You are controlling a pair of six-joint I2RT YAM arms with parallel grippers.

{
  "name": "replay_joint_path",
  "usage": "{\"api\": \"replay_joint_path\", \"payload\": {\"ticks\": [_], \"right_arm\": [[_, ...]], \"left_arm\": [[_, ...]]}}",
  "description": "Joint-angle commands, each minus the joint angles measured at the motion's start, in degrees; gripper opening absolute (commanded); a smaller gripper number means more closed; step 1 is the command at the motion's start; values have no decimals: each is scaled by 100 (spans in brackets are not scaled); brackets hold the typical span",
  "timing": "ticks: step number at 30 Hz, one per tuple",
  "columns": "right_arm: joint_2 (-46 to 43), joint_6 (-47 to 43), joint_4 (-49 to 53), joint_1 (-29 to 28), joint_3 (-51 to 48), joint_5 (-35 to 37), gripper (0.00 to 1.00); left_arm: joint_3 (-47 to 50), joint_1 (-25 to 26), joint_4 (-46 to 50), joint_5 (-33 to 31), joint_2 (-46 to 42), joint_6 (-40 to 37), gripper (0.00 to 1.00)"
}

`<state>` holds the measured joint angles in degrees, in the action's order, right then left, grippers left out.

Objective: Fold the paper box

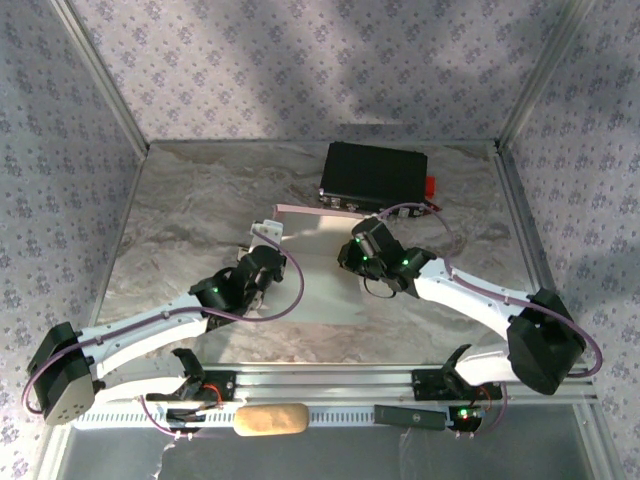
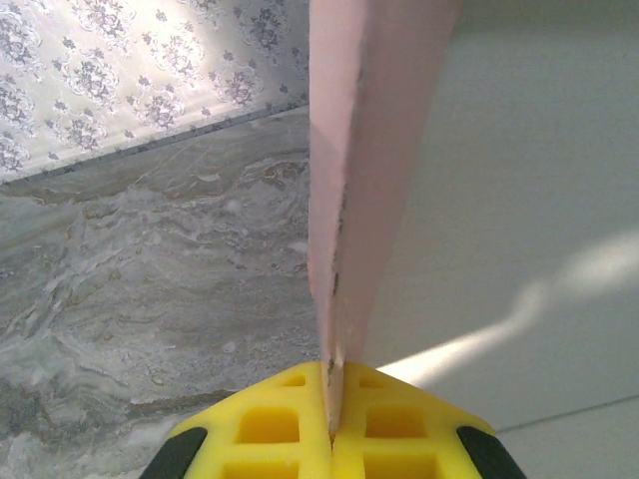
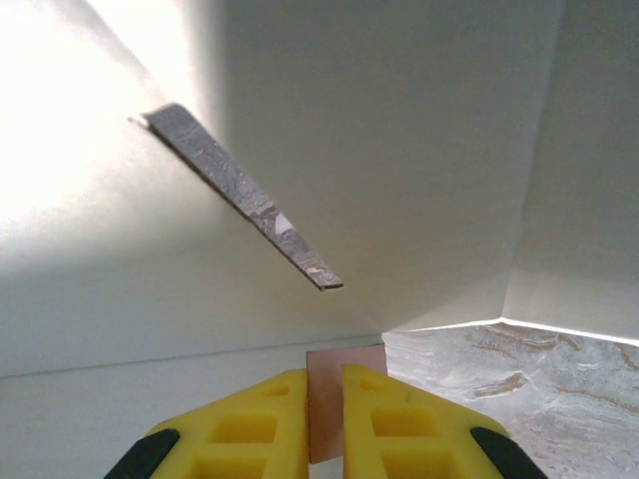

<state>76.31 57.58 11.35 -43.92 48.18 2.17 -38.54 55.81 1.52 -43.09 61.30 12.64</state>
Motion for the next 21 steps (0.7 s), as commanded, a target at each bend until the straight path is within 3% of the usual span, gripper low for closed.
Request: {"api": "replay_joint_path", "payload": {"ticks": [1,7,12,17,21], "right_arm": [[-53,-63,-222,-184,184,-349,15],[-608,-428,189,-195,332,-216,20],[-1747,-1235,614,24,379,-235,34],[-2920,-1647,1049,996,119,-670,42],[-2841,-1987,1186,1839,104,-1073,44]], "left_arm": [[-231,27,-337,468,-61,140,0],[-213,-188,-159,596,-134,222,0],[-290,-861,281,1338,-397,417,0],[-422,-1348,697,1958,-718,491,0],[-493,-1473,899,2215,-845,509,0]]}}
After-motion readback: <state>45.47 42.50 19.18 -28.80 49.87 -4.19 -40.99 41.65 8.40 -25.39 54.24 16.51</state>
